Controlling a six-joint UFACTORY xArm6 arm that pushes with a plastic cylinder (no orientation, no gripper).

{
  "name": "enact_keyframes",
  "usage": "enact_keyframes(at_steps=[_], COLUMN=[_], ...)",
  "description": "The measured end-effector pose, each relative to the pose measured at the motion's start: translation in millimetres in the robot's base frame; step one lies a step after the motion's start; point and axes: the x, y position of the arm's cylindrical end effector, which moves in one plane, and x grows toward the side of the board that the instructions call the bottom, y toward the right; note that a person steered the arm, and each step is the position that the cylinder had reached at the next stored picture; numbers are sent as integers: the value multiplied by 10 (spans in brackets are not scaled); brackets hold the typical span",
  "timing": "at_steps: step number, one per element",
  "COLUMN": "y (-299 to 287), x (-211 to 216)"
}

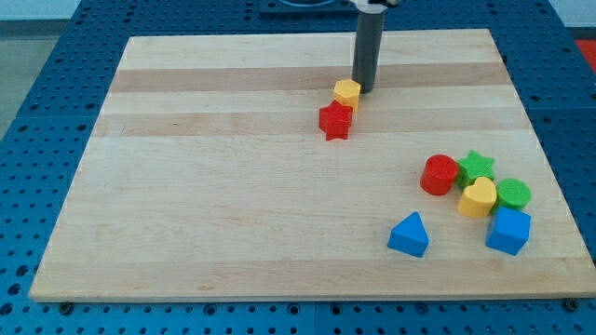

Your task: Move green circle to the green star

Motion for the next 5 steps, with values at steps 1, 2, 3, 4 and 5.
enact_keyframes(at_steps=[1,2,3,4,5], y=[-129,-178,-178,-178,-131], x=[-31,-35,19,167,187])
